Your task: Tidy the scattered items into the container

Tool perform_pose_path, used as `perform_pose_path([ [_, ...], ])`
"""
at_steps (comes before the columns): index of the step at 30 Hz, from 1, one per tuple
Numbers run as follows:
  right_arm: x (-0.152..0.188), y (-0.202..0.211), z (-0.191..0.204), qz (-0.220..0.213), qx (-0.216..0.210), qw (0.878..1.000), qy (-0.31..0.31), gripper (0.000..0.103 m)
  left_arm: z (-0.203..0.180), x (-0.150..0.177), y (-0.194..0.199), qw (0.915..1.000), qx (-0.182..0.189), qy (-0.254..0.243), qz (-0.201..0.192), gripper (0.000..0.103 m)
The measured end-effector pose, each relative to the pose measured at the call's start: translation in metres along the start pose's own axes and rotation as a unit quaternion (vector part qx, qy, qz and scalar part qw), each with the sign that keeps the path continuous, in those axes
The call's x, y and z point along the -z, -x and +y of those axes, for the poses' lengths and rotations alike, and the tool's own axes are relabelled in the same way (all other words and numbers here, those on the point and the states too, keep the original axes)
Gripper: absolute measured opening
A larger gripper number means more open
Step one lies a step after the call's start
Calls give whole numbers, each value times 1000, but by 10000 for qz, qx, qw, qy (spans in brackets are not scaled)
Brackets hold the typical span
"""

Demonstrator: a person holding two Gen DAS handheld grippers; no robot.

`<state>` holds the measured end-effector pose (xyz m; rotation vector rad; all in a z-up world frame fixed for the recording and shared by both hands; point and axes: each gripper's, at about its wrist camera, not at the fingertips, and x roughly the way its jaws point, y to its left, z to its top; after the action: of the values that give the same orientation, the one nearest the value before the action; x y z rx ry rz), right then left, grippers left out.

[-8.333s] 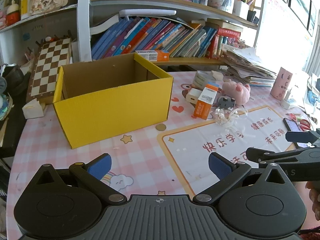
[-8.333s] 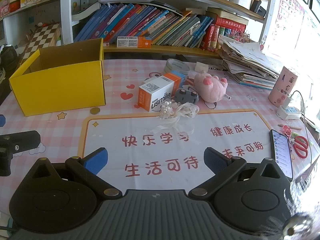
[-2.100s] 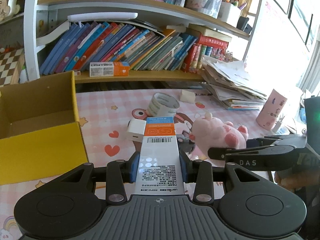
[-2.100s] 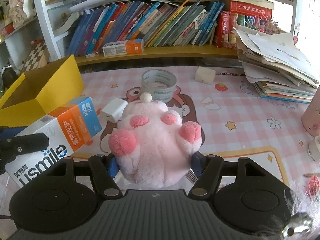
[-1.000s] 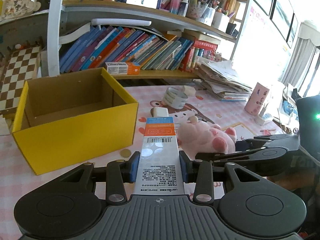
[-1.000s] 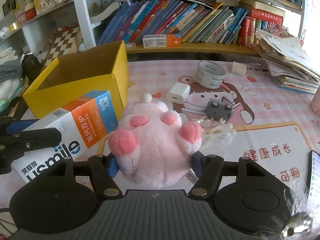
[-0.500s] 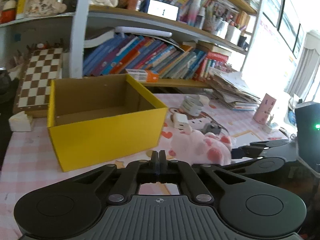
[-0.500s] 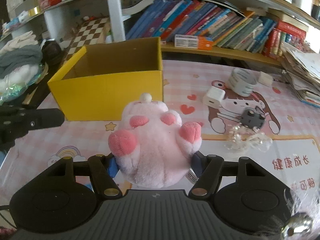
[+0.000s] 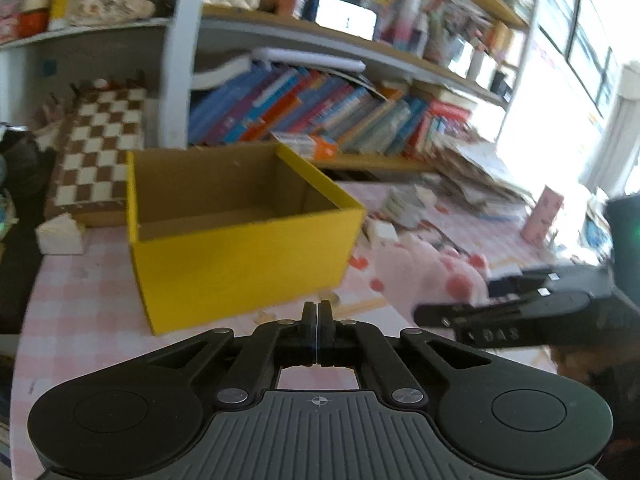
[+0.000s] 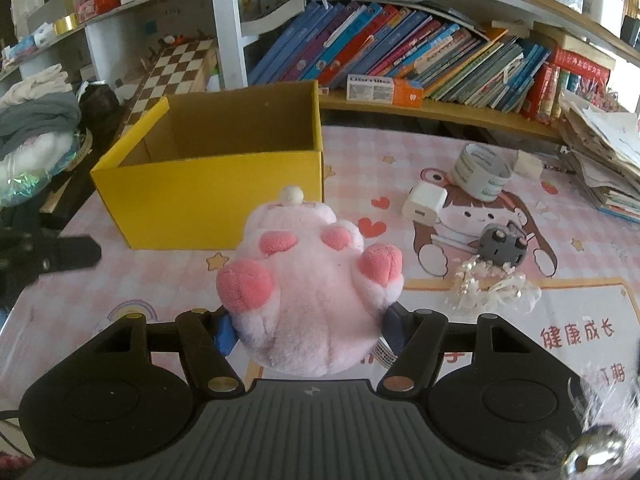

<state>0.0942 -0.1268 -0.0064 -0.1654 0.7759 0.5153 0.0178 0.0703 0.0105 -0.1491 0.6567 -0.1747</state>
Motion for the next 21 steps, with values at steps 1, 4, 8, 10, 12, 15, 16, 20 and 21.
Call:
perform_pose_path([
  [1, 1, 0, 0, 22, 3, 10000, -14, 66, -3, 3, -1, 9999, 47, -113, 119, 6],
  [4, 6, -1, -2, 86, 15, 9999, -59, 66, -11, 12, -2, 9978, 123, -481, 440, 41],
  [8, 12, -2, -6, 206, 38, 9997, -158, 66, -19, 26, 2, 9908, 218, -1082, 781, 71],
  [10, 16, -3, -7, 262, 41, 9994, -205, 66, -21, 33, 2, 9868, 295, -1246, 988, 73],
  [12, 18, -2, -8, 297, 38, 9993, -233, 66, -22, 38, -1, 9839, 387, -1288, 1176, 74],
  [15, 23, -2, -8, 357, 34, 9990, -260, 66, -25, 45, -7, 9798, 473, -1340, 1404, 74],
  [16, 24, -2, -9, 379, 35, 9989, -263, 66, -26, 46, -9, 9783, 459, -1392, 1462, 75],
  [20, 29, -2, -10, 468, 44, 9985, -279, 66, -29, 53, -18, 9732, 273, -1586, 1644, 75],
  [21, 30, -2, -10, 485, 50, 9984, -282, 66, -28, 55, -21, 9721, 219, -1614, 1686, 75],
])
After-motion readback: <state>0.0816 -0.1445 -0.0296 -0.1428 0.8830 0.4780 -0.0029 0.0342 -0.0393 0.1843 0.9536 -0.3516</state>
